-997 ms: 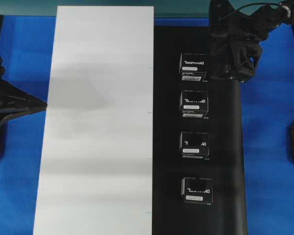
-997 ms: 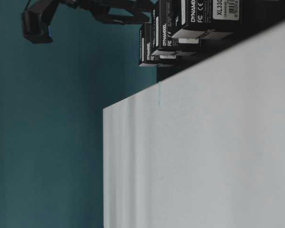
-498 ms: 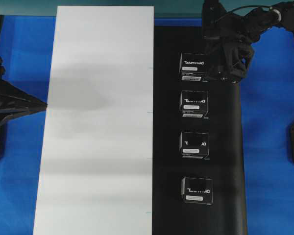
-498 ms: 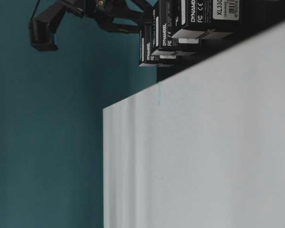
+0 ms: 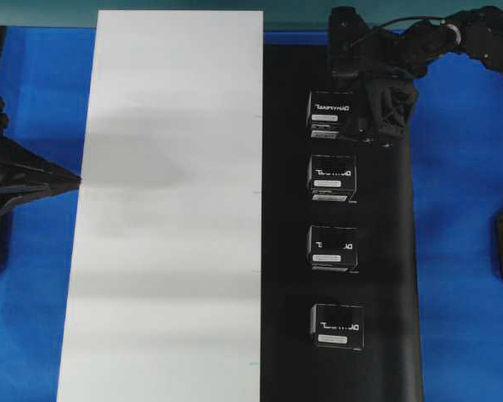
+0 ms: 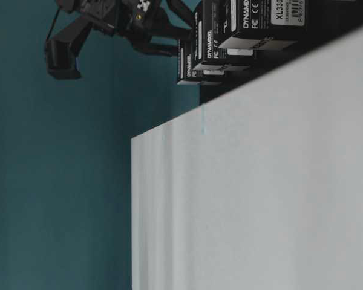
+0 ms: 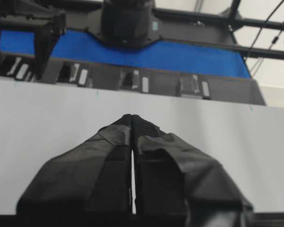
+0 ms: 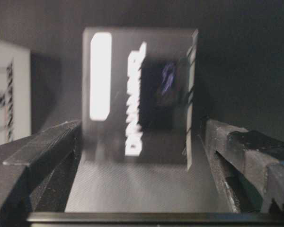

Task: Place the box from the black base onto the white base.
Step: 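Lower the right gripper and close it on the top box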

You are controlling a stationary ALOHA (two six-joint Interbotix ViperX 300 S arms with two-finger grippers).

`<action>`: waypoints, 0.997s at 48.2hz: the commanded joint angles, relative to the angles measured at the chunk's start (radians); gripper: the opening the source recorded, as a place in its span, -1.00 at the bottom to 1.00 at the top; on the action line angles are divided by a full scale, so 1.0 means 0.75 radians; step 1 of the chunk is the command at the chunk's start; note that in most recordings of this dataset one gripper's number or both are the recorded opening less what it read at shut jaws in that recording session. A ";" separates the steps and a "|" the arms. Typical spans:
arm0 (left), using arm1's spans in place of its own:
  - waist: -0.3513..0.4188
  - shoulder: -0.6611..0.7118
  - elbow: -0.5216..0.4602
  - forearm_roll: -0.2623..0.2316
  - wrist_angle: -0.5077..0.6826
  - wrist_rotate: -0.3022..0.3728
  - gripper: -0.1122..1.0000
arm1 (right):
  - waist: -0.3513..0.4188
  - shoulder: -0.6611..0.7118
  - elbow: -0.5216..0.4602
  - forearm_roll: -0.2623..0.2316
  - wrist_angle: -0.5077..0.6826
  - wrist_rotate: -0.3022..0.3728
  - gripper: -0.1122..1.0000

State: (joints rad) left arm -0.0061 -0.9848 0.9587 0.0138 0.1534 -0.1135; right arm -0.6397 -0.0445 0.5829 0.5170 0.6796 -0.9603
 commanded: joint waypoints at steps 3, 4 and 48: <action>0.000 -0.002 -0.022 0.002 0.014 -0.002 -0.84 | 0.029 0.029 -0.029 0.010 -0.014 0.002 0.99; 0.000 -0.004 -0.022 0.002 0.022 -0.002 -0.84 | 0.029 0.031 -0.031 0.012 -0.014 0.002 0.99; 0.002 -0.002 -0.018 0.002 0.049 -0.002 -0.84 | 0.080 0.041 -0.035 0.006 -0.057 0.051 0.62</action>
State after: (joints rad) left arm -0.0061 -0.9940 0.9587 0.0138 0.1948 -0.1135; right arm -0.5998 -0.0199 0.5614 0.5216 0.6366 -0.9219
